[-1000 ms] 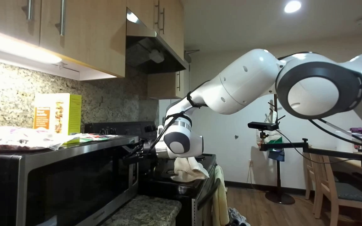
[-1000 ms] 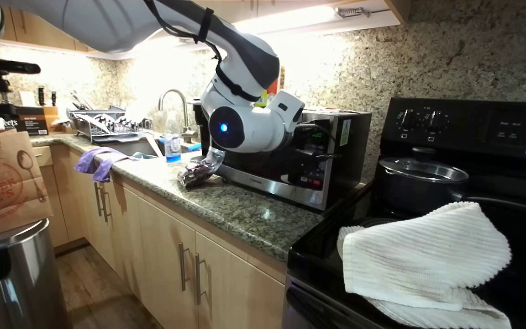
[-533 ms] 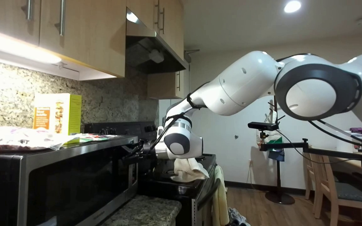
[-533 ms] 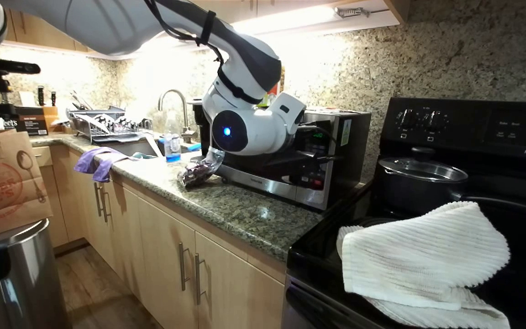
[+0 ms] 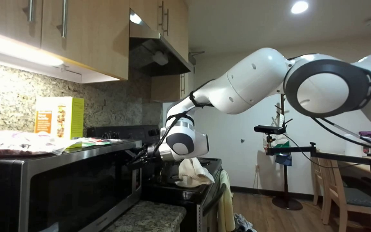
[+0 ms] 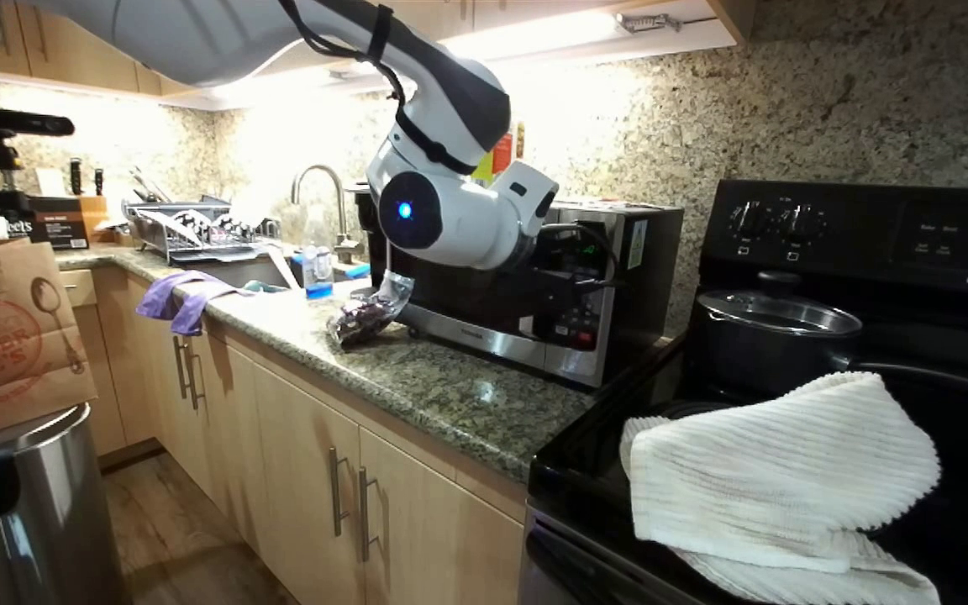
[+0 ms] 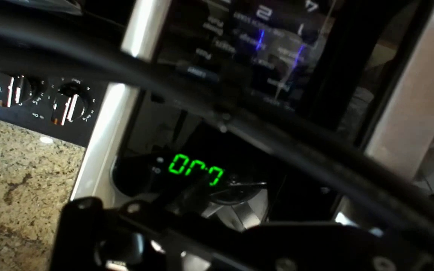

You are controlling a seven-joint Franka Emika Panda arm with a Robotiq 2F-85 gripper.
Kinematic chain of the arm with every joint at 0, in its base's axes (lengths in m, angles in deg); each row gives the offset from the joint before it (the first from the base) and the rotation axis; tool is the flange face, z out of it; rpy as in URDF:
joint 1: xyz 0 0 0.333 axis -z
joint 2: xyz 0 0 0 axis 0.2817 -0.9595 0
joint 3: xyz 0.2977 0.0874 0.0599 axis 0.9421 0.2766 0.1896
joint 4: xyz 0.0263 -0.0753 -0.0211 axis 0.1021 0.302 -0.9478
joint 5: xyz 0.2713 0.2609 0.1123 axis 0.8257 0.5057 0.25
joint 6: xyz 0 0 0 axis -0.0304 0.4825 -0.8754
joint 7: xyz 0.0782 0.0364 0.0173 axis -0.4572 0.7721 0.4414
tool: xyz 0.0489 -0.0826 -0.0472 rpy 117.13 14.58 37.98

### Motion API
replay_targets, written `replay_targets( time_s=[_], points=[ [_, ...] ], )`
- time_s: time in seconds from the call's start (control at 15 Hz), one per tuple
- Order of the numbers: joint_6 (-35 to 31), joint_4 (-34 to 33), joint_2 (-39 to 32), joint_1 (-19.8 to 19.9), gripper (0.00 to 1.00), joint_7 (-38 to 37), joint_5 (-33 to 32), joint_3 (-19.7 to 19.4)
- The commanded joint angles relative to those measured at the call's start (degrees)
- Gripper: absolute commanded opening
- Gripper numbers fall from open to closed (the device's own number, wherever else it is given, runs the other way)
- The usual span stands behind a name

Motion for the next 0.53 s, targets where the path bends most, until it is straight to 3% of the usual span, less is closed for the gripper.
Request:
replay_targets(
  time_s=[0.0, 0.13, 0.27, 0.33, 0.4, 0.47],
  points=[
    [-11.15, 1.77, 5.35, -0.74, 1.0, -3.52, -7.92, 2.14],
    [-16.13, 3.2, 7.92, -0.79, 1.0, -6.93, -13.53, 4.45],
    [-17.75, 6.34, 10.88, -0.57, 1.0, -15.69, -22.6, 7.1],
    [-18.64, 8.36, 14.49, 5.7, 1.0, -18.29, -28.07, 16.05],
    [-14.28, 10.89, 14.38, 1.51, 1.0, -25.77, -32.03, 10.94],
    [-16.76, 4.76, 9.47, 1.57, 1.0, -19.44, -26.18, 9.84]
  ],
)
